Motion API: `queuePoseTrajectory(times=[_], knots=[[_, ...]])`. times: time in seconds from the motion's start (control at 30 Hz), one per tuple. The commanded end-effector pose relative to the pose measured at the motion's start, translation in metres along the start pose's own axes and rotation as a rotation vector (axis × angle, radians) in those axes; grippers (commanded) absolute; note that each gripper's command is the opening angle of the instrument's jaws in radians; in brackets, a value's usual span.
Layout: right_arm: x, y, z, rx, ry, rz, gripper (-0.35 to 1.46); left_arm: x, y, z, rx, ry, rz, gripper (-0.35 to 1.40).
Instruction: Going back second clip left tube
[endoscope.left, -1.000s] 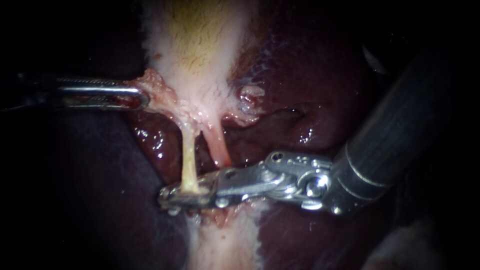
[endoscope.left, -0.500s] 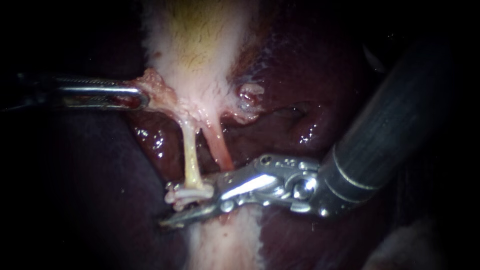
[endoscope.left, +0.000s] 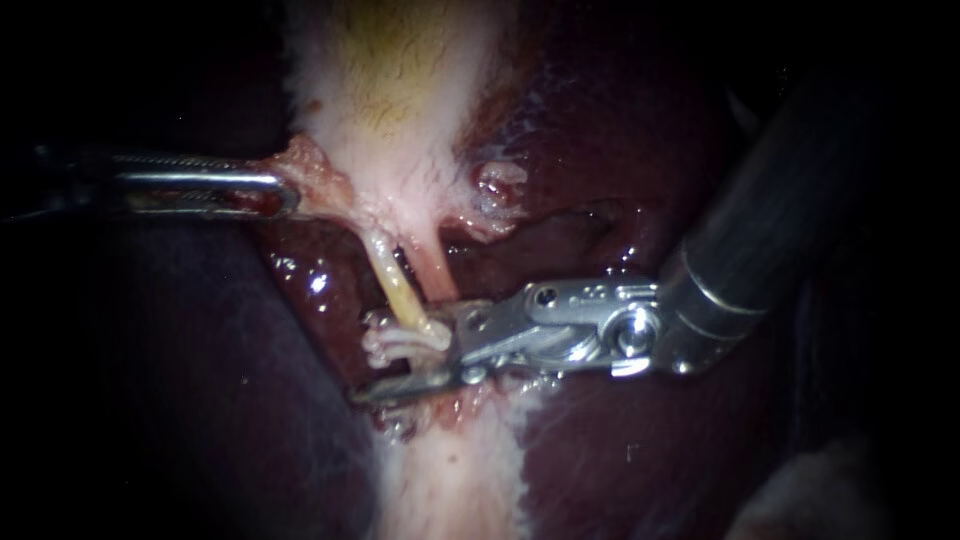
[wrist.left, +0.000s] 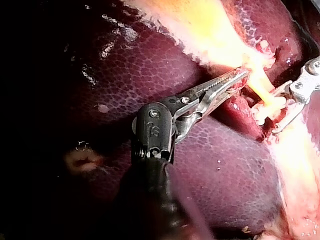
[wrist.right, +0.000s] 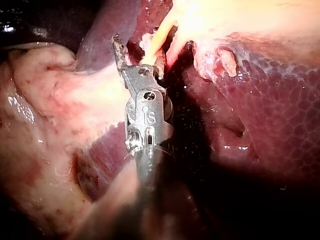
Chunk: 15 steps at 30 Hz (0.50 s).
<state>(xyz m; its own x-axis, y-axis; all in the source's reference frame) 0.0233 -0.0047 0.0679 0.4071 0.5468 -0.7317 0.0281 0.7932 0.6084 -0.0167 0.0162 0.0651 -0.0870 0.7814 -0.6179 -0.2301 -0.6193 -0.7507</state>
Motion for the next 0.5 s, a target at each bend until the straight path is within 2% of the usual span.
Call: queuePoseTrajectory(times=[0.03, 0.33, 0.5], knots=[[0.0001, 0.0001, -0.0001, -0.003, 0.001, -0.002, 0.5, 0.0, 0.0, 0.0, 0.0, 0.0, 0.0, -0.35], [0.0002, 0.0006, -0.0009, -0.022, 0.005, -0.013, 0.5, 0.0, 0.0, -0.0001, -0.001, 0.0, 0.0, -0.35], [0.0001, 0.0005, -0.0024, -0.019, 0.002, -0.069, 0.5, 0.0, 0.0, -0.0002, -0.001, 0.0, 0.0, -0.35]])
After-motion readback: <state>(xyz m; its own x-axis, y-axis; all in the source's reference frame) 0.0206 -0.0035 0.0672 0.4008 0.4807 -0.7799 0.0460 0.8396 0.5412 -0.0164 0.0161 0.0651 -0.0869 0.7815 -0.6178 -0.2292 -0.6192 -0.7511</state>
